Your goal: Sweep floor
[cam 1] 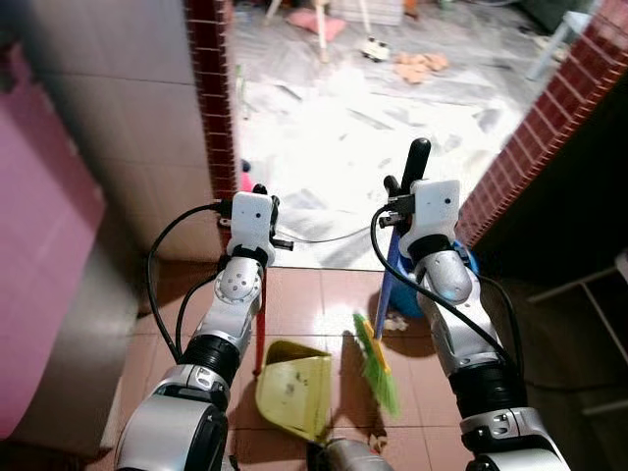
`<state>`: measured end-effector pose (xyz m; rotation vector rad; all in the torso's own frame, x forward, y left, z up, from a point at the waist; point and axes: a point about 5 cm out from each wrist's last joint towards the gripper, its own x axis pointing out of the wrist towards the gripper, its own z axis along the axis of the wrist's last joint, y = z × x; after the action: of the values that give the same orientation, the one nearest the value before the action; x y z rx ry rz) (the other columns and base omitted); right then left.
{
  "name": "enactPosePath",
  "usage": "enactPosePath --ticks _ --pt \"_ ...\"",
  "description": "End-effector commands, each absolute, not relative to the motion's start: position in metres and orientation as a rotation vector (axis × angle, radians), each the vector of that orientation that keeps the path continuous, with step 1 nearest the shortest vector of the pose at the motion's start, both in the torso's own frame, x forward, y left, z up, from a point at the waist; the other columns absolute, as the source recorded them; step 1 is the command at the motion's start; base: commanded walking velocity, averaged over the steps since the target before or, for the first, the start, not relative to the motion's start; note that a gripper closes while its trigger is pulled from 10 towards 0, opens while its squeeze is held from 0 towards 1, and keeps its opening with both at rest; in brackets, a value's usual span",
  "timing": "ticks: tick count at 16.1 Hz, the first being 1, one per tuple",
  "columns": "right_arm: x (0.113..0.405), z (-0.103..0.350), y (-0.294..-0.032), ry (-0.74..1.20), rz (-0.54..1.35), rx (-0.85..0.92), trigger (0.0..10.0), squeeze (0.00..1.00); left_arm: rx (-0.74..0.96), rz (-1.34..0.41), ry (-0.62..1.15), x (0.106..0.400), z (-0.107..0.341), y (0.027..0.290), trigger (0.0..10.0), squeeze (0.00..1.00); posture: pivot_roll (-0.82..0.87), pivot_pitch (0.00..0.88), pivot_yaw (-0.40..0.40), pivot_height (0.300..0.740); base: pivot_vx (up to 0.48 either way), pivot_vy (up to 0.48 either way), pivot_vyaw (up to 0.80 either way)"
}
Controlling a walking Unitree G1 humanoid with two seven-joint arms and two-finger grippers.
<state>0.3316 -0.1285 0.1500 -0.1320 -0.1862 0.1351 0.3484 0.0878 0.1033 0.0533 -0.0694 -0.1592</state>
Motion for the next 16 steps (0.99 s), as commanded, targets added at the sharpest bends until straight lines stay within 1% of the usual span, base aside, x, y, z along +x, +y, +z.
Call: enactPosePath --ticks 1,10,16 --pt "0.335 0.16 -0.129 -0.236 0.136 -0.152 10.0 0.0 0.045 -0.171 -0.092 0.349 0.11 0.083 10.0 0.0 -0.1 0.04 -0.072 0.74 -0.304 0.0 0.0" --pt "0.334 0.163 -0.128 -0.27 0.142 -0.177 10.0 0.0 0.046 -0.178 -0.083 0.347 0.108 0.082 10.0 0.0 -0.1 0.048 -0.072 0.74 -0.307 0.0 0.0" --pt "0.331 0.178 -0.12 -0.381 0.171 -0.216 10.0 0.0 0.065 -0.169 -0.116 0.348 0.113 0.083 10.0 0.0 -0.1 0.043 -0.065 0.74 0.0 0.0 0.0"
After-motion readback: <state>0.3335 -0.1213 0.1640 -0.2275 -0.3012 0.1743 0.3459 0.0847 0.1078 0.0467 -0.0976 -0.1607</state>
